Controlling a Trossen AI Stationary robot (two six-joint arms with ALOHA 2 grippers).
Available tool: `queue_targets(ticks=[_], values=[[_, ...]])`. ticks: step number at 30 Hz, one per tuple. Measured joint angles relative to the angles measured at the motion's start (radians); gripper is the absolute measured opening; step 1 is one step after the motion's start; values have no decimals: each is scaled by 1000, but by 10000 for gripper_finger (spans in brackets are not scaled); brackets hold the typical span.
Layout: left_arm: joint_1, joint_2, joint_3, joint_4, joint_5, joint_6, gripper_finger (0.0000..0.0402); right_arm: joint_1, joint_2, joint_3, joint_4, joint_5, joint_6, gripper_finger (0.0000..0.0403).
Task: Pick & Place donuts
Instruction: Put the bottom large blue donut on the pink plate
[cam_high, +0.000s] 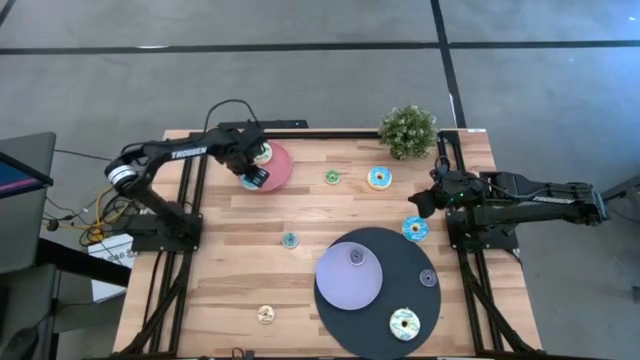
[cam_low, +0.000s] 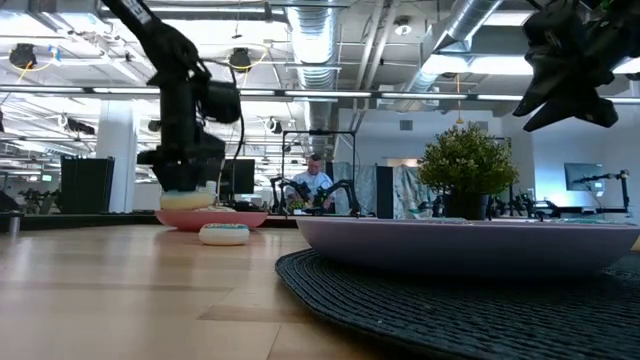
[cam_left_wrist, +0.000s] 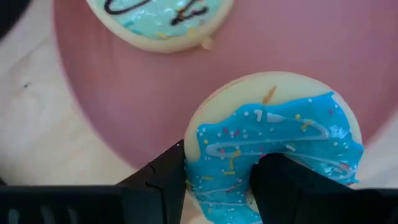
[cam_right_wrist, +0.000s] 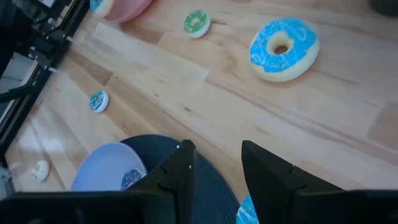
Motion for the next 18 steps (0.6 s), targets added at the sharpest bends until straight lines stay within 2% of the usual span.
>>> queue_targets(ticks=[3,14,18], values=[[24,35,0,12,3,30,148,0,0,0,3,24,0,121],[73,41,0,53,12,89,148,0,0,0,66,130,0,121],[77,41,0,58,12,93,148,0,0,0,69,133,0,121]])
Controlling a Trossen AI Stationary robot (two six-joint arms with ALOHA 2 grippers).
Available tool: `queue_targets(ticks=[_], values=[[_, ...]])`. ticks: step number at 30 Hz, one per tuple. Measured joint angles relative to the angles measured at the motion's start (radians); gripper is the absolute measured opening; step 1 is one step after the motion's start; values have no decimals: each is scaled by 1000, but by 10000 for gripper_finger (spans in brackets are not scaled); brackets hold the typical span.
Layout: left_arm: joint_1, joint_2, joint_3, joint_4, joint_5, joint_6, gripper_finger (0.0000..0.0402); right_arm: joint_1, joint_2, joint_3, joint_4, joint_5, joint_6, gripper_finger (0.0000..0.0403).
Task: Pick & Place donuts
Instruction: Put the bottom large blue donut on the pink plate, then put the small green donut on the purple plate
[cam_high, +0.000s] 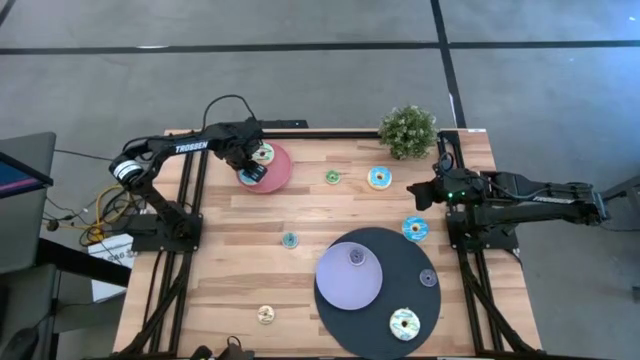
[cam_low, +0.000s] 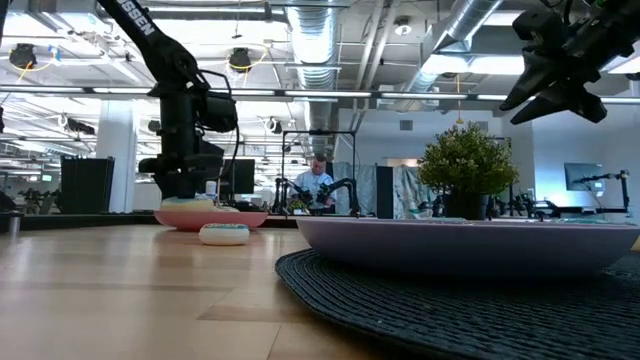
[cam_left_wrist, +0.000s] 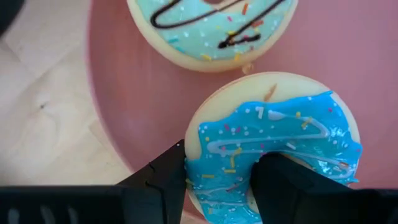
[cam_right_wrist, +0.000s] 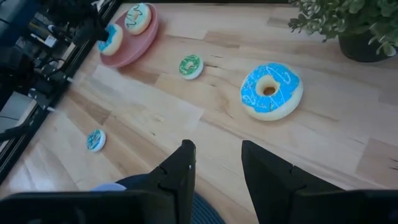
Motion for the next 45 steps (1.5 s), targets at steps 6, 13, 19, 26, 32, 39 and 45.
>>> queue_targets(ticks=[6,13,19,26,32,39,45], values=[[0,0,0,0,1,19,148,0,0,0,0,0,0,121],[0,0,0,-4,27,21,165,0,0,0,0,21,1,121],[0,0,0,-12,27,21,218,0,0,0,6,48,1,121],[0,0,38,-89,2,3,272,0,0,0,6,48,0,121],[0,0,179,-240,-48,-23,281,0,0,0,6,48,0,121],[-65,-43,316,-346,-52,-135,277,0,0,0,6,48,0,121],[-287,-211,322,-333,-229,-249,178,0,0,0,5,45,0,121]])
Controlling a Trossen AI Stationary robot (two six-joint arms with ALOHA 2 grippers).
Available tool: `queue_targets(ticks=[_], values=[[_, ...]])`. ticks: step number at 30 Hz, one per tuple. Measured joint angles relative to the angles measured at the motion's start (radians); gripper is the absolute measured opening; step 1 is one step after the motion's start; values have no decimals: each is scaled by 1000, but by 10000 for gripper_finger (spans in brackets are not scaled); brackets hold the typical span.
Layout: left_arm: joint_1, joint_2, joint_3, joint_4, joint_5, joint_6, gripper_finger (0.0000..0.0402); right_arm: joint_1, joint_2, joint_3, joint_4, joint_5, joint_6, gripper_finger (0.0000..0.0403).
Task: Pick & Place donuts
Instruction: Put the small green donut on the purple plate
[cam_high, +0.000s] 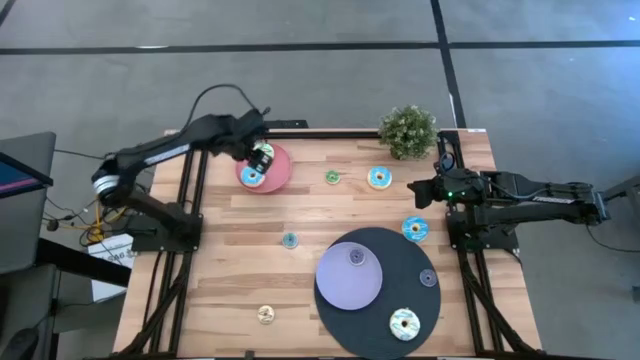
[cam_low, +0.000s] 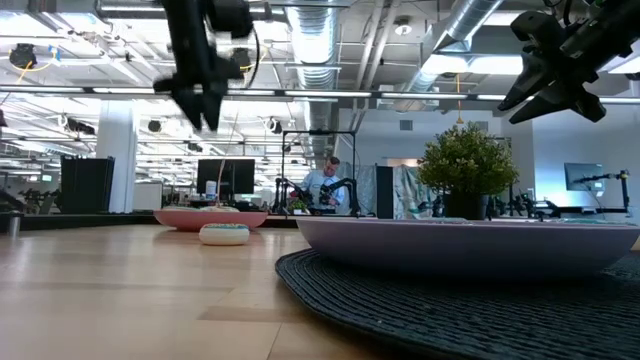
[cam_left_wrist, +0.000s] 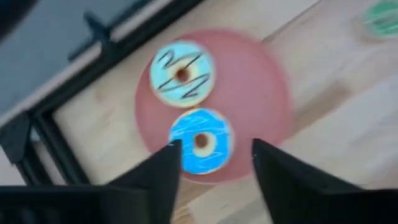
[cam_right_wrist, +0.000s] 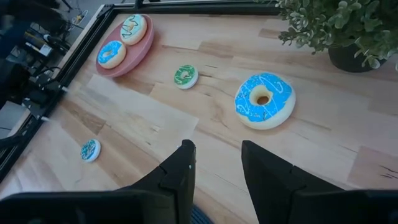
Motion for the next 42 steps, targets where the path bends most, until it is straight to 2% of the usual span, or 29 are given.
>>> queue_targets(ticks=[4,6,9,12,15,19,24,28,35,42], values=[[-201,-119,0,50,-62,-93,54,0,0,0,0,0,0,121],[-310,-162,0,98,-82,-126,15,0,0,0,0,0,0,121],[-469,-190,1,129,-95,-103,12,0,0,0,0,0,0,121],[-597,-185,1,85,-20,13,5,0,0,0,1,3,0,121],[-688,-144,0,62,22,59,1,0,15,0,30,0,-12,121],[-786,-83,-31,111,20,123,0,11,76,-1,175,-40,-121,121],[-845,-90,-215,486,28,228,0,53,217,1,489,-88,-212,132],[-855,-177,-378,717,24,257,0,67,389,78,537,-75,-218,158],[-855,-425,-590,760,24,200,0,28,764,355,452,-97,-213,228],[-854,-661,-696,759,18,215,0,-63,1098,660,252,-135,-197,292]])
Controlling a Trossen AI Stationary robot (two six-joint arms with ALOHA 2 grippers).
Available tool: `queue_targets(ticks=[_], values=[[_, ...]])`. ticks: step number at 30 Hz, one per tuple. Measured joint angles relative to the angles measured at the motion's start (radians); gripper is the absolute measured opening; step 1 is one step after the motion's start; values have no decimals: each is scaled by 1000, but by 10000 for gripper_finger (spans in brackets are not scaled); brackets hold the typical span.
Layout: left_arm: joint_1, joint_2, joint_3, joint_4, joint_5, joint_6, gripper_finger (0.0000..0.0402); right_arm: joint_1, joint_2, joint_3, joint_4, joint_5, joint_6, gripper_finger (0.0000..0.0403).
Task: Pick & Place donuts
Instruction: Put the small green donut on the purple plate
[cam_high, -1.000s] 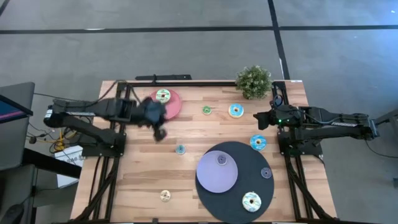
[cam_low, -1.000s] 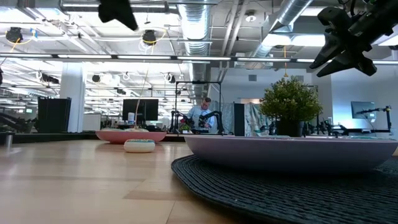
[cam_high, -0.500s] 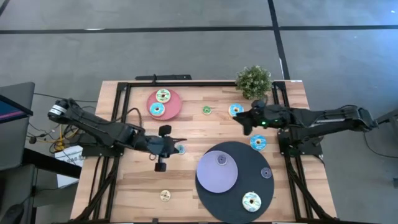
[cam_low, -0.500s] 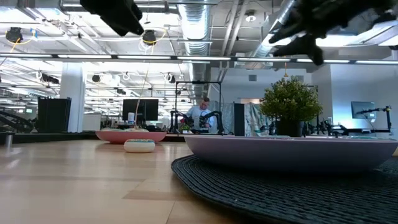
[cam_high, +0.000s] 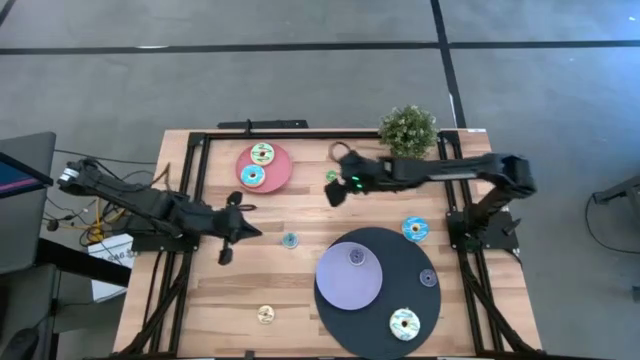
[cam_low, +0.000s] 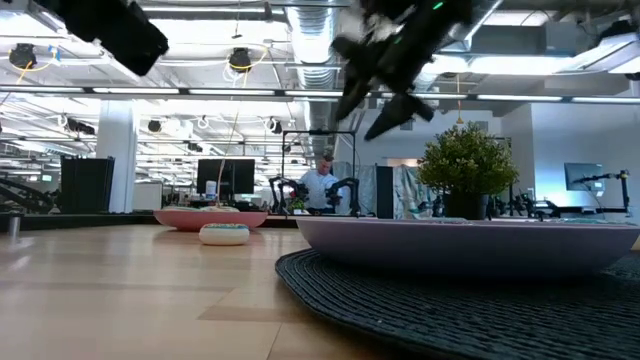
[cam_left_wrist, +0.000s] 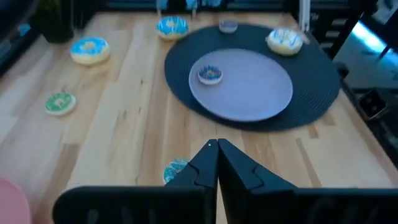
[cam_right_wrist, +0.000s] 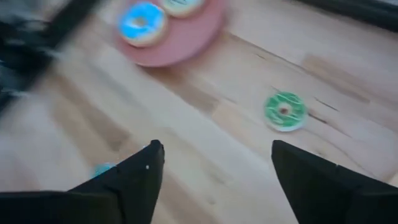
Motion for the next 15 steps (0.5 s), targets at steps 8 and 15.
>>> queue_targets(ticks=[8,15], values=[[3,-168,-29,-50,2,16,0,-115,292,239,-200,-64,65,316],[4,-227,-31,-129,1,26,0,-163,456,369,-250,-99,66,322]])
